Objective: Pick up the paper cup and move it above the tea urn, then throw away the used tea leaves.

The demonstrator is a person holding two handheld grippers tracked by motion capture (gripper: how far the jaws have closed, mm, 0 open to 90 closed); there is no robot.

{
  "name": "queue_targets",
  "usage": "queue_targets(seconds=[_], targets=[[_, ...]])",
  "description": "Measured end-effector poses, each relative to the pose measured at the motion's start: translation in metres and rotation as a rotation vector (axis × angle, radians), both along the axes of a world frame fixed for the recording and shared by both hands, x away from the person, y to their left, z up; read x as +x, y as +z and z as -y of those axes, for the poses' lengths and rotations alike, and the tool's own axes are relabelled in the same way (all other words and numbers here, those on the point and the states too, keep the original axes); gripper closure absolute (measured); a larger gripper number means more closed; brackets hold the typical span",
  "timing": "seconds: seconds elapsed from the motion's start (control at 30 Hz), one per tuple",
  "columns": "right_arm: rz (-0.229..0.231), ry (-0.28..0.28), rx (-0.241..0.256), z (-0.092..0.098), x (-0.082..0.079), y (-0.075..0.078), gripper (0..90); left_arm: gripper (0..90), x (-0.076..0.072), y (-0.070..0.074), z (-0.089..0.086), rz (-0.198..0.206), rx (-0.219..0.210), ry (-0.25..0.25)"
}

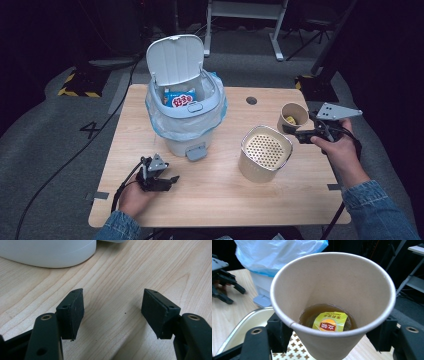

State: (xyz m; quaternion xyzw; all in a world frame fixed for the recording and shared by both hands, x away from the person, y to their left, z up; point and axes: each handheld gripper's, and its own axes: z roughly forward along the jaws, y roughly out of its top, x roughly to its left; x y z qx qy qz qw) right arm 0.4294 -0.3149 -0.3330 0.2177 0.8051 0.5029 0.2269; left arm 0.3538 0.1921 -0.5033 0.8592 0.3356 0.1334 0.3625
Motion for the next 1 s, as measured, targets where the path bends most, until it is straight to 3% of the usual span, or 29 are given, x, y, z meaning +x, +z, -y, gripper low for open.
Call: queue_targets(seconds=[0.7,0.8,1.0], targets=[[0.044,-0.016,-0.093,-0.0062,0.0085,-0.0068,31.7,35.2,0.0003,-0.0001,-0.0001,-0.001,-0.003,-0.001],[0.073,-0.024,-0.129,-0.0061,0.0073,-0.0063,31.9,35.2,0.0003,-0.0001,-0.0001,-0.001,-0.003,-0.001],[0.206,-0.007,-0.258,-0.0079,0.0055,-0.0064,32.8,35.2,0.0,-0.0001,0.0001,-0.002,-0.003,0.002]])
